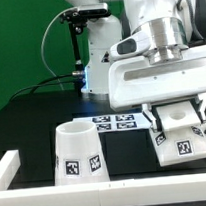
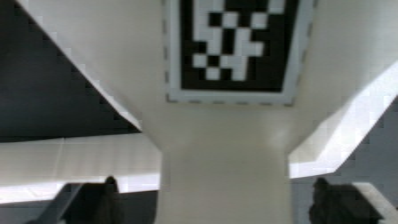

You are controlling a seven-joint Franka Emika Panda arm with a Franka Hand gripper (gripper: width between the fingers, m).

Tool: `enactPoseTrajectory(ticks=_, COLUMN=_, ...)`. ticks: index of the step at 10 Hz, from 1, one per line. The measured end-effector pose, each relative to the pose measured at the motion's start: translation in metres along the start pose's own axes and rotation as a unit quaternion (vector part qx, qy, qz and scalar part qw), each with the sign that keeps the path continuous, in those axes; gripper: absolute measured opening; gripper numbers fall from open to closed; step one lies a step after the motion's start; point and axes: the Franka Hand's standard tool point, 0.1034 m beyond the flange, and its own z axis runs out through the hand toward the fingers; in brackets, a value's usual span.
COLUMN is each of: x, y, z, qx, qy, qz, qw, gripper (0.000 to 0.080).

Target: Assemble lamp

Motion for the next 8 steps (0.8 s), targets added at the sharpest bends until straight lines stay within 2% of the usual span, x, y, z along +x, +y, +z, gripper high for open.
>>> enactPoseTrajectory(ticks=2, x=0.011, y=-0.005, z=0.015, qx=0.002, qy=0.010, qz=0.005, qw=1.000, gripper=0.0528)
enactPoseTrajectory(ticks=4, x=0.005, y=-0.004, z=0.026, qx=0.001, qy=0.011, qz=0.006, qw=1.000, gripper=0.0528)
enactPoseTrajectory(ticks=8, x=0.005, y=-0.004, z=0.026, qx=0.002, qy=0.006, qz=0.004, qw=1.000, gripper=0.0528)
